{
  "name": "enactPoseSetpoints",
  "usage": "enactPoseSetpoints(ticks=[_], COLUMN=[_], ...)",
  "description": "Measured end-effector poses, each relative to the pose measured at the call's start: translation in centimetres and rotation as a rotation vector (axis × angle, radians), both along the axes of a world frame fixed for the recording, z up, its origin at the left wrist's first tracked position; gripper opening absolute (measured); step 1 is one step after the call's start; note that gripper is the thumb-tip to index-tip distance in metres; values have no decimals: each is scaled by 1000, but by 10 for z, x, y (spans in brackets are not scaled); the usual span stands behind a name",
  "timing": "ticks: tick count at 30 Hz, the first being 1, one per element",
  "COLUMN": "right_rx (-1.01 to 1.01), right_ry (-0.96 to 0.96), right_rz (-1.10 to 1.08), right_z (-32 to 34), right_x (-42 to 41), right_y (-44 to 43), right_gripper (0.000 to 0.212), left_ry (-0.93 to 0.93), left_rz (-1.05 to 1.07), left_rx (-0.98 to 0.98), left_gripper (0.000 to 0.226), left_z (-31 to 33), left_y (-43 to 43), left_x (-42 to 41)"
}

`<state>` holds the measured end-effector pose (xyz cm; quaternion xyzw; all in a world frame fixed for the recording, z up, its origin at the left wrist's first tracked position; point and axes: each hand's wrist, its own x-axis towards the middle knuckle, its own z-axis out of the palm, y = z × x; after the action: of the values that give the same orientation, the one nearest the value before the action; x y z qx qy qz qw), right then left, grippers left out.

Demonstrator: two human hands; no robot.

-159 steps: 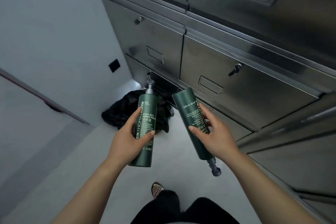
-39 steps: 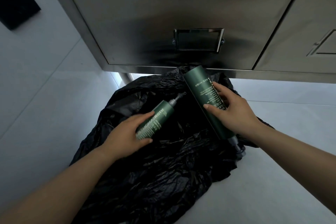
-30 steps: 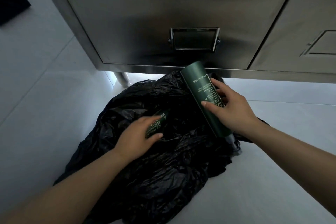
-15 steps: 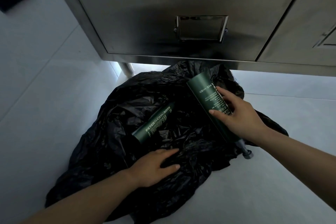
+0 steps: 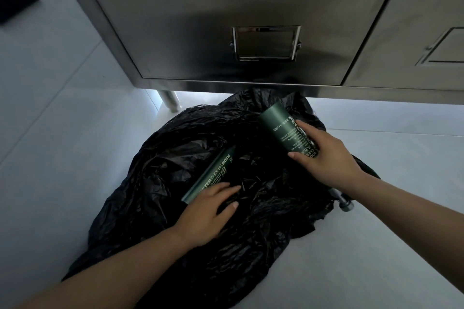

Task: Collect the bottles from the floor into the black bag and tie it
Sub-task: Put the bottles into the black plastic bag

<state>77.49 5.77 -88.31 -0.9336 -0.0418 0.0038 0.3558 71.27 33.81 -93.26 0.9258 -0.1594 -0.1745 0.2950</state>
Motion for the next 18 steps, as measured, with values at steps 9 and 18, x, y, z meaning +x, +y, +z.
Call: enactPoseSetpoints(ticks=[9,18], right_rx=[17,94], right_ry=[1,-24], right_rz=[3,53], right_z=[10,26], right_x=[-8,-6], right_y=[-5,13], right_gripper=[73,71], left_ry=[185,-270], left_rz=[-203,22], left_rx=[115,62], left_gripper=[48,39], left_z=[-24,25], left_y=[-10,26], left_x=[-21,31])
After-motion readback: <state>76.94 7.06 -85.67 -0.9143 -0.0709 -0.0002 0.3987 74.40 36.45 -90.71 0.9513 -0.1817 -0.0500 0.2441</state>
